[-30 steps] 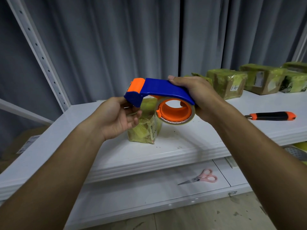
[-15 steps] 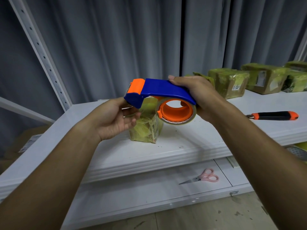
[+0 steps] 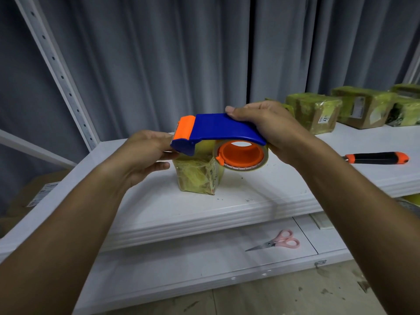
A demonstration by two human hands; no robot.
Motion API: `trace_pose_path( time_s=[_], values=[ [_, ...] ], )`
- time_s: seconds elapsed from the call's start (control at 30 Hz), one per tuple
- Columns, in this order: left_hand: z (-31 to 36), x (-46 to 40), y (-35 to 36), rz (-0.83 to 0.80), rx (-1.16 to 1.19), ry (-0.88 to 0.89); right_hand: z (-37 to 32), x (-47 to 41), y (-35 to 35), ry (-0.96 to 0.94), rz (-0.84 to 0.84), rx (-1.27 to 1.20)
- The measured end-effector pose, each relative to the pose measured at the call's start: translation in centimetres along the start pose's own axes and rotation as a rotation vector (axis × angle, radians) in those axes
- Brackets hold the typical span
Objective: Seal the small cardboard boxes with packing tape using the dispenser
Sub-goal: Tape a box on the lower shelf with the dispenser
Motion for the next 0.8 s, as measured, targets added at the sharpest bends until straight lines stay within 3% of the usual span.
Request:
trace_pose_path(
  time_s=[0.37, 0.8],
  values=[
    [-1.3, -0.2, -2.8, 0.153, -0.196, 0.070, 0.4, 0.9, -2.0, 0.090, -0.004, 0.117],
    [-2.8, -0.9, -2.8, 0.166, -0.256, 0.044, 1.3, 1.2, -2.3, 0.113, -0.020, 0.222]
  ],
)
Point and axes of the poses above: each hand's wrist, its own x-axis away from the middle knuckle, its own y-axis out of the palm, z = x × y, the point moved 8 cm from there along -x, towards the middle knuckle, and after that the axes turned 9 degrees about -z, right-handed, at the moved point
